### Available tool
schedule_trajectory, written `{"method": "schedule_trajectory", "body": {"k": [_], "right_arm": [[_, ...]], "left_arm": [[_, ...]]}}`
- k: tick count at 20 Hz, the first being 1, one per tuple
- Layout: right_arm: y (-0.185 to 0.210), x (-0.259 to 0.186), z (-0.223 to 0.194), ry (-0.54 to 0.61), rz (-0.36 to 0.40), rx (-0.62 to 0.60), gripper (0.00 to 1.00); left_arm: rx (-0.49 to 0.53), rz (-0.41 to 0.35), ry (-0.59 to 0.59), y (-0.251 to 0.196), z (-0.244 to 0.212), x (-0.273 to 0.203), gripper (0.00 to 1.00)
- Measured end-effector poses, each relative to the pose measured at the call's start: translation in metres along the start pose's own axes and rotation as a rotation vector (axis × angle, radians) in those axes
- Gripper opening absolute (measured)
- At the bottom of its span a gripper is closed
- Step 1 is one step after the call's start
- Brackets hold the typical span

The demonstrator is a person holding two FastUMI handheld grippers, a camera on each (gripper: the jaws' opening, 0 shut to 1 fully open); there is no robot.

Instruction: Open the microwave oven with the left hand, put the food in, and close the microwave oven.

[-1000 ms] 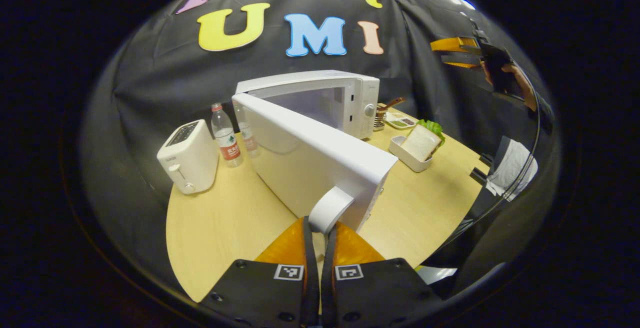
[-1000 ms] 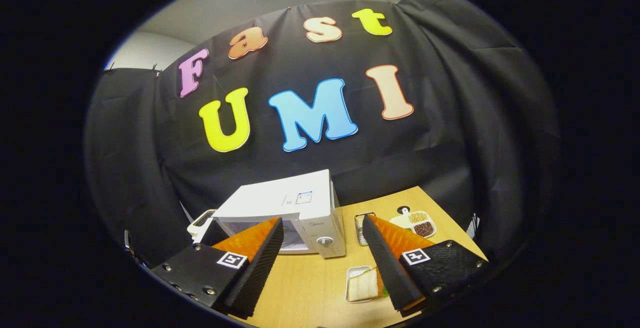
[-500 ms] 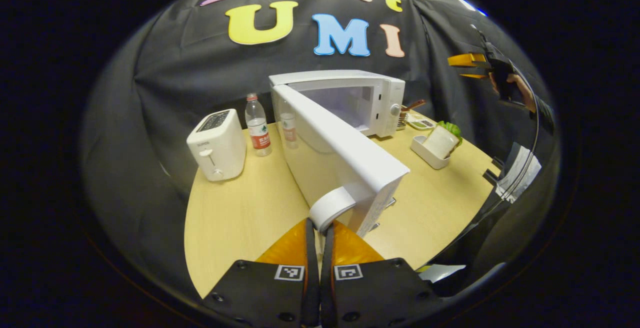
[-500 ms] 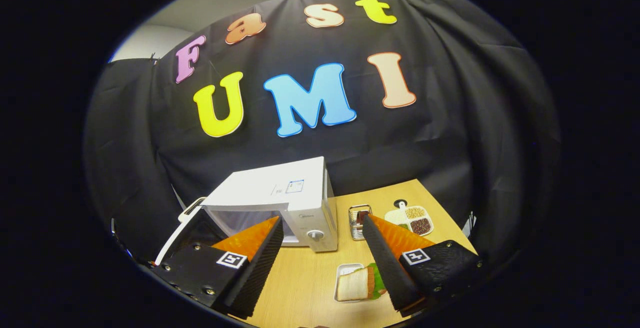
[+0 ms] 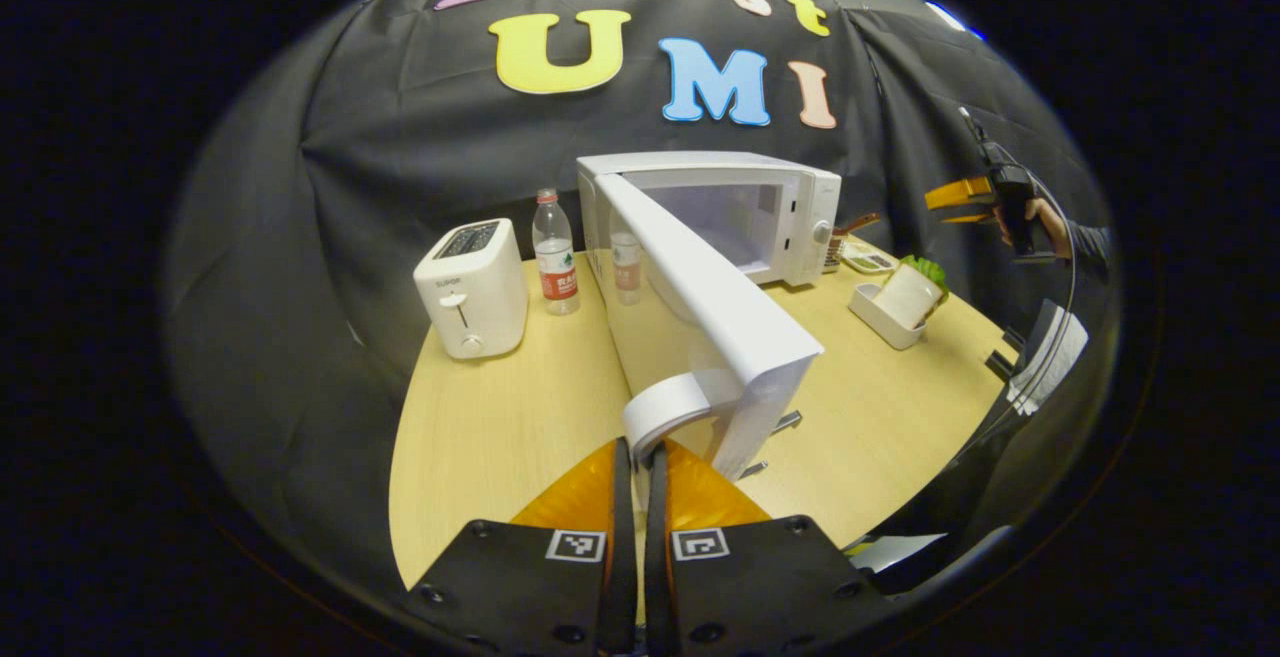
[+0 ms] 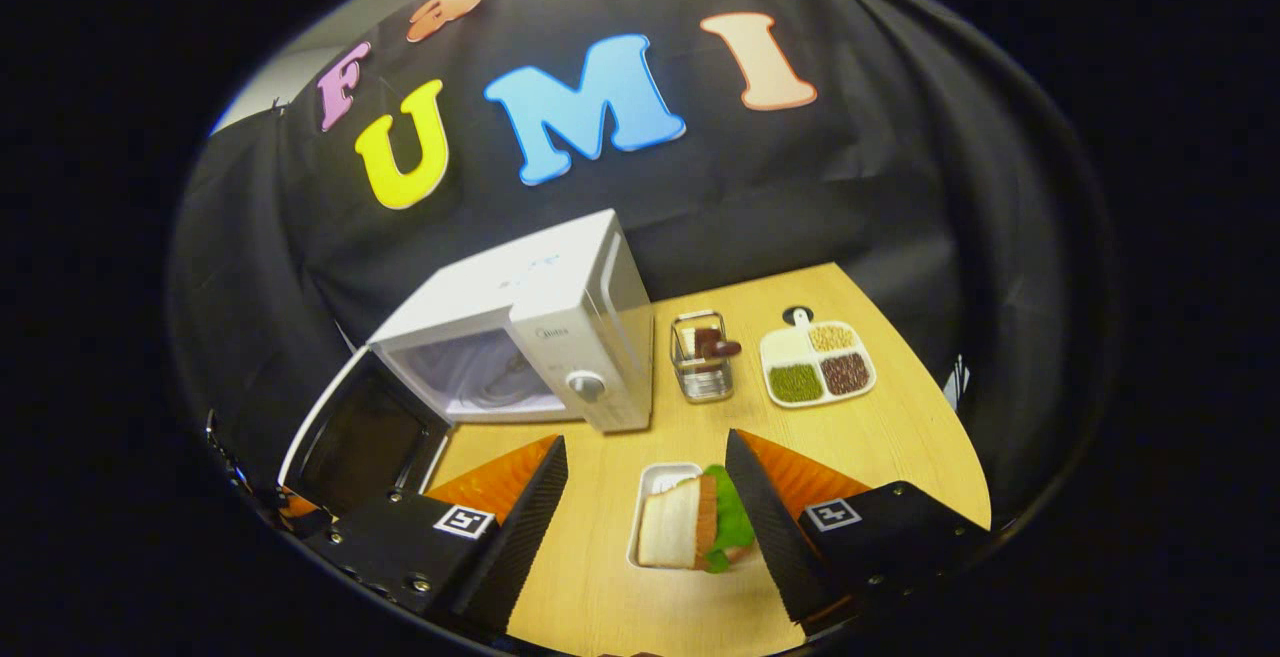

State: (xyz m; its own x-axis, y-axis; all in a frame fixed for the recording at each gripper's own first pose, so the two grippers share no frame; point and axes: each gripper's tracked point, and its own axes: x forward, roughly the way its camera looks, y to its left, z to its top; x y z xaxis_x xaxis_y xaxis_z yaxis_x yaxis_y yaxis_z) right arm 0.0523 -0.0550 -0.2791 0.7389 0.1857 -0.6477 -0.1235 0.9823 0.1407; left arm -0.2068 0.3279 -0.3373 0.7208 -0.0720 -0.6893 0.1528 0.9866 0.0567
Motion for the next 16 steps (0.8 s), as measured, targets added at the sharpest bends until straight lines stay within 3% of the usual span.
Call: {"method": "schedule_trajectory", "body": {"k": [2,4,5,10,13,14,16], "right_arm": [[-0.016,0.006,-0.028,0.074,-0.019,0.038,0.97],[-0.027,0.011,-0.051,0.125,-0.022,0.085,0.97],[-0.033,0.015,-0.059,0.145,-0.032,0.096,0.97],[-0.042,0.026,-0.086,0.188,-0.017,0.185,0.97],[-0.04,0.033,-0.094,0.203,-0.005,0.213,0.97],[-0.038,0.038,-0.096,0.212,-0.004,0.212,0.97],[-0.038,0.046,-0.099,0.226,-0.007,0.217,0.96]], "left_arm": [[-0.007,0.033,-0.004,0.007,-0.005,-0.004,0.19],[-0.017,0.075,-0.006,0.017,-0.02,0.001,0.72],[-0.033,0.09,-0.013,0.014,-0.018,-0.022,0.99],[-0.159,0.266,-0.138,0.019,0.006,-0.073,0.99],[-0.206,0.354,-0.316,0.008,0.076,-0.111,0.96],[-0.215,0.371,-0.375,0.0,0.103,-0.121,0.99],[-0.208,0.343,-0.471,-0.031,0.155,-0.132,0.98]]}}
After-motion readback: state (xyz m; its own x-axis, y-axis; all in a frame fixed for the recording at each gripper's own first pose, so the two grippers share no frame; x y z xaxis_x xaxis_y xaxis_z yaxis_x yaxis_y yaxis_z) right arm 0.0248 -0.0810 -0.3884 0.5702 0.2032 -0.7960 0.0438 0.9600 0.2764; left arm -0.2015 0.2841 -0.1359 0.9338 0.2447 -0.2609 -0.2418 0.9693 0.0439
